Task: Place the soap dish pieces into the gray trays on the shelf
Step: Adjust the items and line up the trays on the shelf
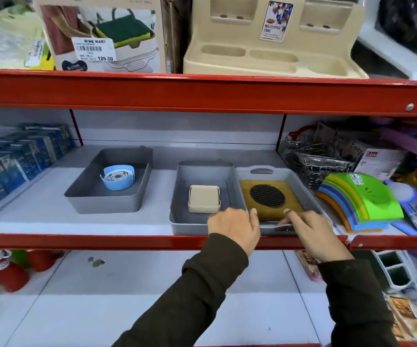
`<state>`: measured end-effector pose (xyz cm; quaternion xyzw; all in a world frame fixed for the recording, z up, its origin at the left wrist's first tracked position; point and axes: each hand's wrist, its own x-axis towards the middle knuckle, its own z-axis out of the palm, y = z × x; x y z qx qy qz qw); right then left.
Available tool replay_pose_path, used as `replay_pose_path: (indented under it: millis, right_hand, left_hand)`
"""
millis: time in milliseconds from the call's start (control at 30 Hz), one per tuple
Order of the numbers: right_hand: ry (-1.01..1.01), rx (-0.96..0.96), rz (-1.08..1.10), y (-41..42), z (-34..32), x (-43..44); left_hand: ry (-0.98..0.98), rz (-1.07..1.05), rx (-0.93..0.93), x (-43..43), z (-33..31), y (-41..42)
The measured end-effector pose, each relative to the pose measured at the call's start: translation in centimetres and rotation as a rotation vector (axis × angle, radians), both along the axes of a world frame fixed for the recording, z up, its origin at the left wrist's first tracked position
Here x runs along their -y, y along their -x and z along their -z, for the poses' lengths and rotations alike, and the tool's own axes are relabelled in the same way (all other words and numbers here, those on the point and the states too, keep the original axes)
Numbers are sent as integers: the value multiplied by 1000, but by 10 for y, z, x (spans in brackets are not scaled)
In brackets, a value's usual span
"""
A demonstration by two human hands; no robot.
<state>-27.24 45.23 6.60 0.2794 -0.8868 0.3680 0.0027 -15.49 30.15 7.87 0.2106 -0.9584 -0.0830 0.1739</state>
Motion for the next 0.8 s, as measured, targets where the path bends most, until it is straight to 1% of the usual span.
replay_pose_path:
  millis: [133, 167, 233, 300, 367, 433, 500, 567, 633, 700, 800]
  right_hand:
    - [-95, -57, 29, -16, -8, 5]
    - [-99, -73, 28, -22, -11, 9]
    - [-45, -130, 6, -39, -17, 23]
    - [12, -200, -52, -60, -22, 45]
    - [12, -258, -130, -81, -25, 73]
    - [-17, -265, -211, -99, -24, 102]
    - [-66, -244, -265, -117, -19, 128]
    - [-170, -217, -266, -129, -10, 148]
    - [-249, -226, -231, -135, -2, 157]
    - [-246, -241, -194, -137, 3, 159]
    - [-216, -221, -181, -139, 6, 158]
  left_hand:
    - [-59, 40, 36, 1, -5, -6]
    - [-56, 43, 31, 5, -7, -10]
    - [2, 7, 24, 21, -12, -22]
    - [65, -90, 63, 50, -17, -37]
    - [99, -222, 129, 91, -19, -55]
    - [84, -361, 209, 134, -18, -74]
    - [42, -440, 282, 172, -13, -96]
    - [13, -417, 292, 195, -6, -114]
    - [-12, -340, 214, 204, -3, -125]
    - [-75, -284, 119, 202, -4, -132]
    - [-113, -233, 81, 185, -4, -142]
